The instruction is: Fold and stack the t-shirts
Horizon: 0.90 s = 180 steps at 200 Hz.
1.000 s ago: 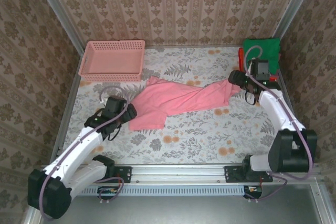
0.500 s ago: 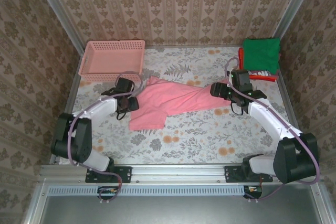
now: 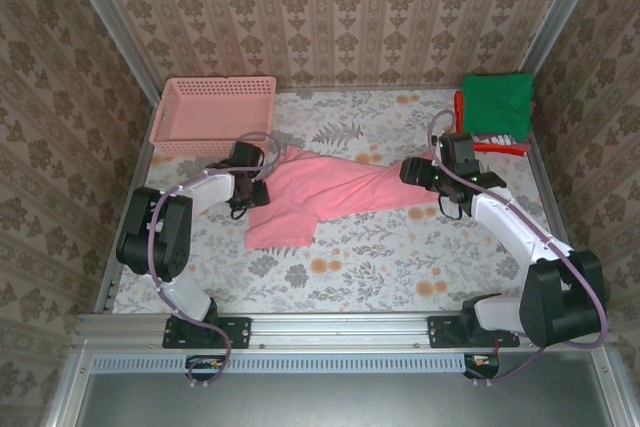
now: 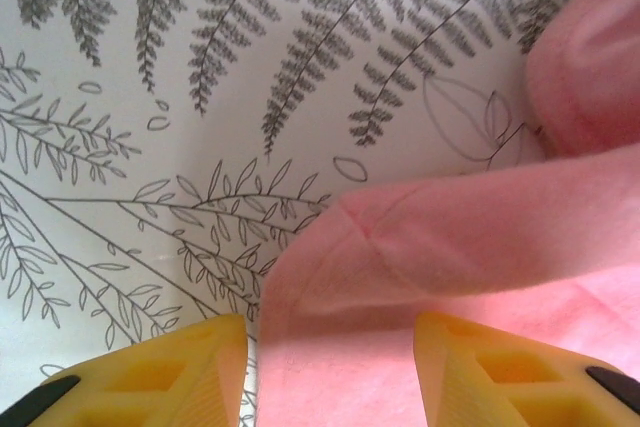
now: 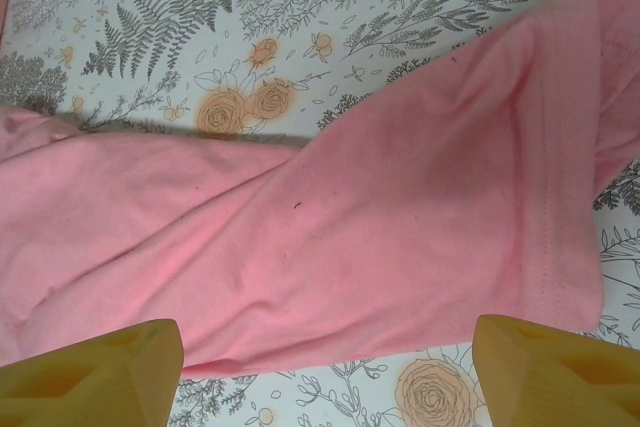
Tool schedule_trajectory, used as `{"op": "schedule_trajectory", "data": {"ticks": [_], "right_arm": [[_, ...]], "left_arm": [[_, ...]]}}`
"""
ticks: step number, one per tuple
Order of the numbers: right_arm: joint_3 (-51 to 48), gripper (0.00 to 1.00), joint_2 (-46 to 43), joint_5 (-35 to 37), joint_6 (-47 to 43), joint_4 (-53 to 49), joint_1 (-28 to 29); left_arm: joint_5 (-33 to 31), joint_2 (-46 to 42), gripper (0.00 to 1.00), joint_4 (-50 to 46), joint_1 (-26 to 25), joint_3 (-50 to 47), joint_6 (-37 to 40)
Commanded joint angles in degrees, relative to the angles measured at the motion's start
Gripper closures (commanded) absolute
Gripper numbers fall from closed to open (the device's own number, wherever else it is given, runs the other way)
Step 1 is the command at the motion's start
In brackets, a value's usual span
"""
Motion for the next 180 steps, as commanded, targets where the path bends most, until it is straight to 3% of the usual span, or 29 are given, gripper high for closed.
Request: {"op": "schedule_trajectory", "data": {"ticks": [1,71,120,180], "right_arm": [[-0.8,0.23,0.6,-0.4,1.2,1.2,0.4],[-1.4,0.23,-0.7,0.7,1.1,0.0,0.4],[-2.0,0.23,-1.7,1.1,1.2,-0.1,0.4],[-2.0,0.23,-1.4,-0.4,1.8,0.6,0.4]], "left_arm": [[0.7,0.3,0.51,-0.4,0.4,2.2,0.7],[2.1,2.0,0.52,0.5,1.2,1.6,-1.1],[1.0,-3.9,0.51,0.5,0.6,-3.3,-3.9],[1.2,2.2,0.53,4.5,1.1,-2.1,-3.9]]}}
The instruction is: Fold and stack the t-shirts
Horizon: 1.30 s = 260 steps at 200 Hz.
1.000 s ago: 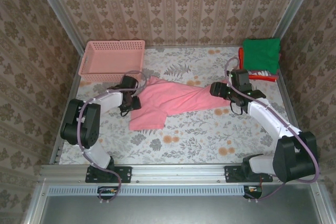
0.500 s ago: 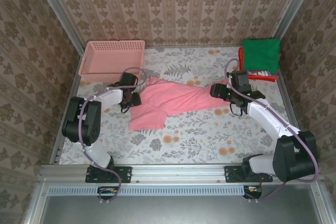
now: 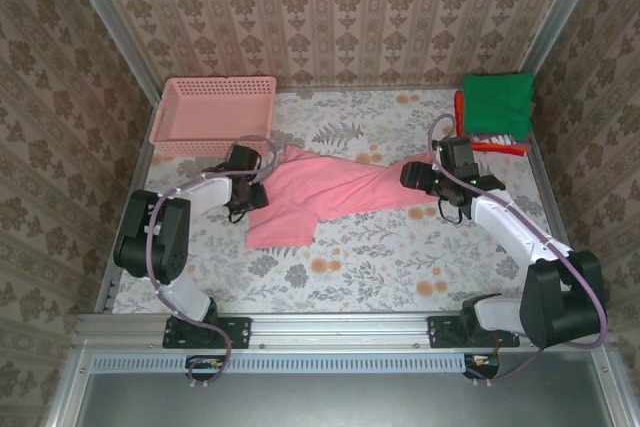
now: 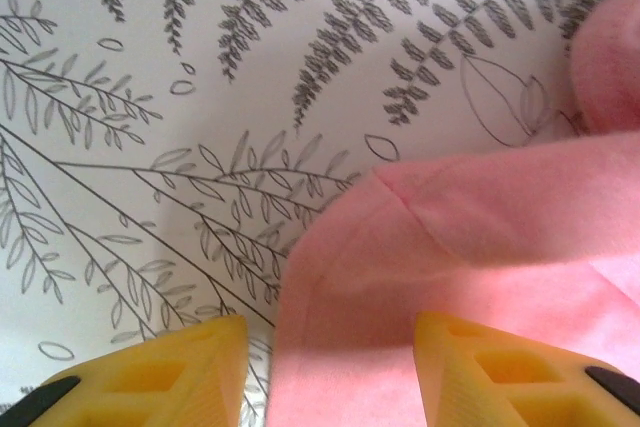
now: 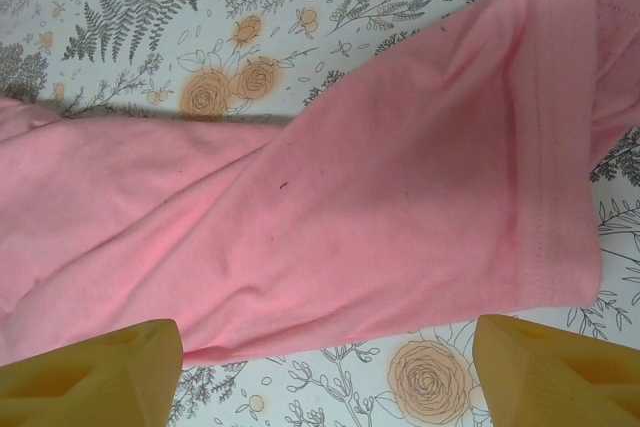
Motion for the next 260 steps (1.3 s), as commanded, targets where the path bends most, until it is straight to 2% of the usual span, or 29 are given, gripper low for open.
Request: {"op": "schedule_trajectory", "data": {"ticks": [1,40,68,104,120,155,183,212,260], "right_arm": [[-0.3,0.23,-1.1,-0.4,1.0,0.5,0.4],[-1.2,0.23,-3.7,1.3,0.8,-1.7,0.4],[-3.1,0.23,-6.8,3.4,1.4,-4.3,-0.2],[-7.0,0.26,-8.9,4.4,5.0,-7.1,-4.3],[-8.0,0.31,-8.1,4.4,5.8,-7.8,-5.5],[-8.1,0.39,-2.3,2.4,6.3,-5.1,-5.5],[-7.0,0.46,3.9,1.0,6.6,-0.2,-6.2],[-5.0,0.45,10.8,-1.0,6.8,2.9,-7.8],[-3.4,0.41,16.7,-6.4,6.9,8.3,-9.7]], "left_arm": [[0.3,3.1,0.53,2.5,0.4,0.7,-1.1],[1.2,4.8,0.72,3.6,0.3,0.1,-1.9],[1.9,4.5,1.00,5.6,0.3,-2.6,-2.9],[2.0,-0.5,1.00,7.2,0.4,-6.5,-4.8],[0.8,-4.5,1.00,6.1,0.4,-8.6,-5.2],[-0.1,-9.7,1.00,4.4,0.6,-10.7,-5.1],[-0.1,-10.3,1.00,4.6,1.3,-10.7,-5.3],[-0.3,-10.1,1.00,5.6,1.5,-10.9,-6.1],[-0.3,-9.9,1.00,6.7,1.6,-10.9,-6.0]]}}
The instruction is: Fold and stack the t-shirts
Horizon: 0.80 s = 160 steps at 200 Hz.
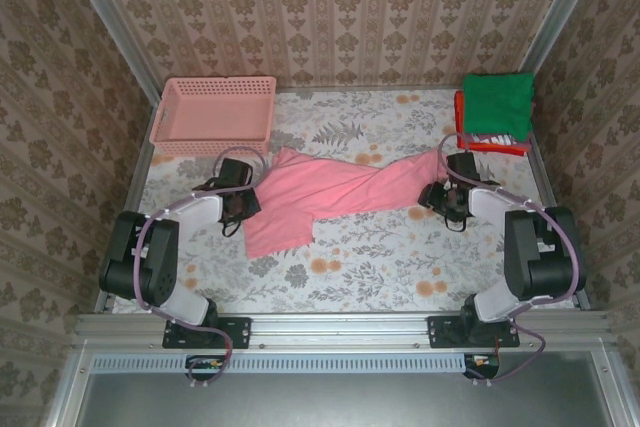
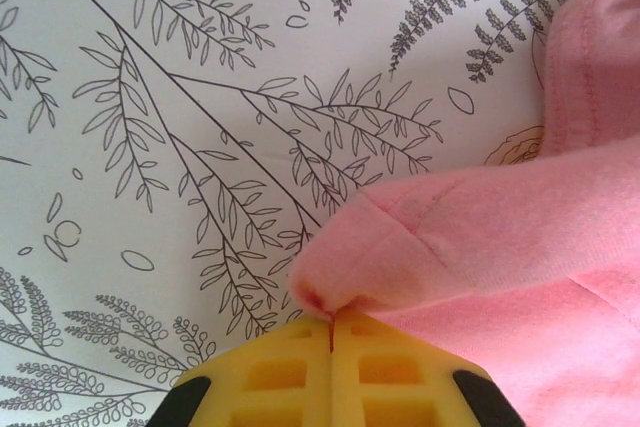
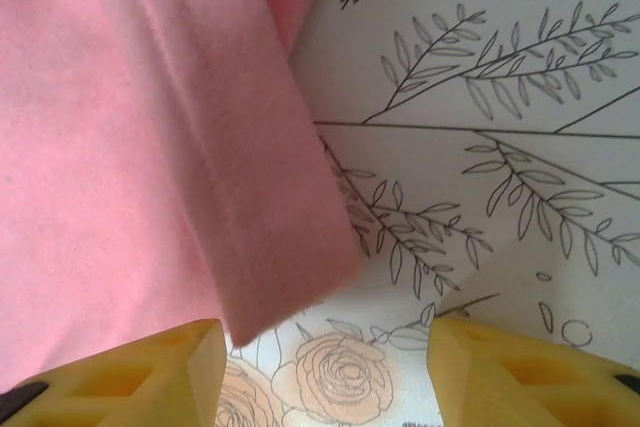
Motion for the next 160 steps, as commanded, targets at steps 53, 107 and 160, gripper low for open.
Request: {"op": "schedule_trajectory", "data": {"ticks": [53,107,160], "right_arm": [[3.6,0.41,4.2,-6.4,1.2,7.7,-1.2],[4.1,0.42,0.4,-3.9,1.8,4.3,-1.2],[4.6,0.40,2.7,-3.2,2.4,3.7,-1.7]], "left_arm": [[0.2,-0.1,1.00,0.8,0.6,-0.7,-0.5],[-0.1,-0.5,1.00,0.7,0.7,-0.6,0.1],[-0.2,-0.9,1.00,0.6,1.0,-0.5,0.6]]}}
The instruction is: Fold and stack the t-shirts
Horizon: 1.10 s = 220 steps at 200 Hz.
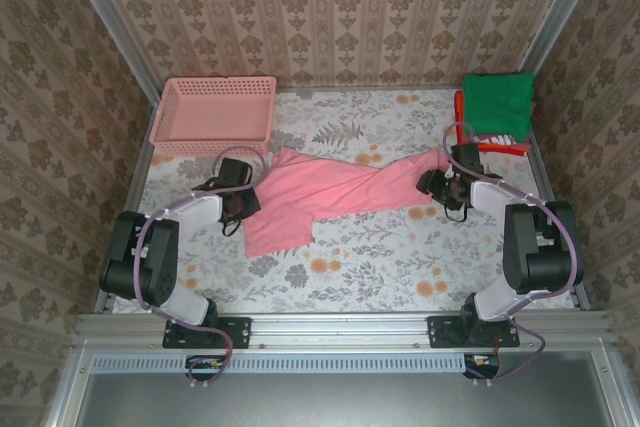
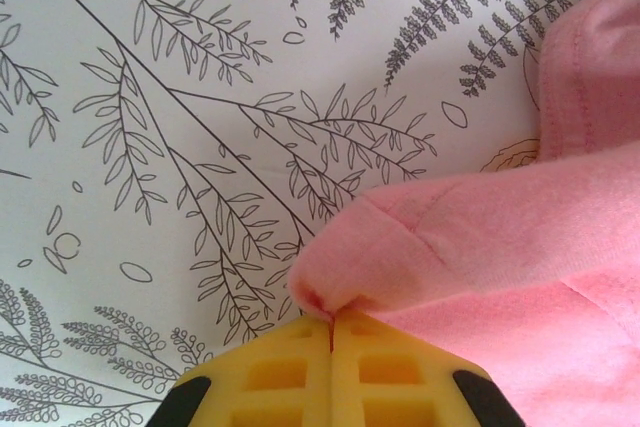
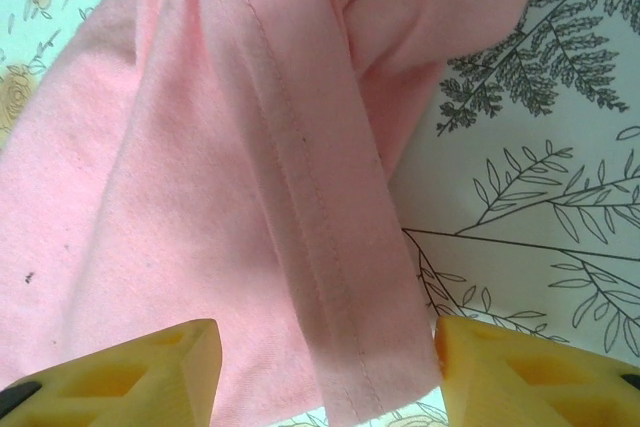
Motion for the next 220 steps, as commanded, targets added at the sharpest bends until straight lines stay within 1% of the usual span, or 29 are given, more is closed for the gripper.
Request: {"op": "schedule_trajectory", "data": {"ticks": [1,53,90,109,141,168,186,202,220], "right_arm": [[1.3,0.40,1.0,0.8,1.1,-0.2,-0.3],[0.1,0.39,2.6,-1.3,0.4,-0.4,-0.4],[-1.4,0.40,1.3,-3.4,0.7,0.3,-0.4],[-2.1,0.49,0.9,-3.3,0.6,2.0,-0.6],[-2.6,0.58,-0.9,-3.2,1.5,3.5,-1.2],[-3.3,0.72,-2.7,-3.1,2.6,5.2,-1.7],[-3.8,0.78,-3.5,-2.6,2.6,5.6,-1.8],[-4.1,0.87,-3.3,-2.6,2.6,5.9,-2.0],[-4.2,0.93,-2.7,-3.1,2.8,5.9,-2.2]], "left_arm": [[-0.1,-0.9,1.00,-0.2,0.6,-0.6,0.5],[0.1,-1.4,1.00,0.2,0.6,-1.0,0.5],[0.1,-1.4,1.00,0.5,0.7,-1.2,0.4],[0.2,-1.5,1.00,0.6,0.8,-1.1,0.4],[-0.1,-2.1,1.00,0.5,0.9,-1.1,0.4],[-0.1,-2.2,1.00,0.4,0.8,-1.2,0.5],[-0.1,-2.2,1.00,0.4,0.9,-1.1,0.5],[0.0,-2.2,1.00,0.4,1.0,-1.2,0.5],[0.1,-2.2,1.00,0.4,0.9,-1.2,0.6]]}}
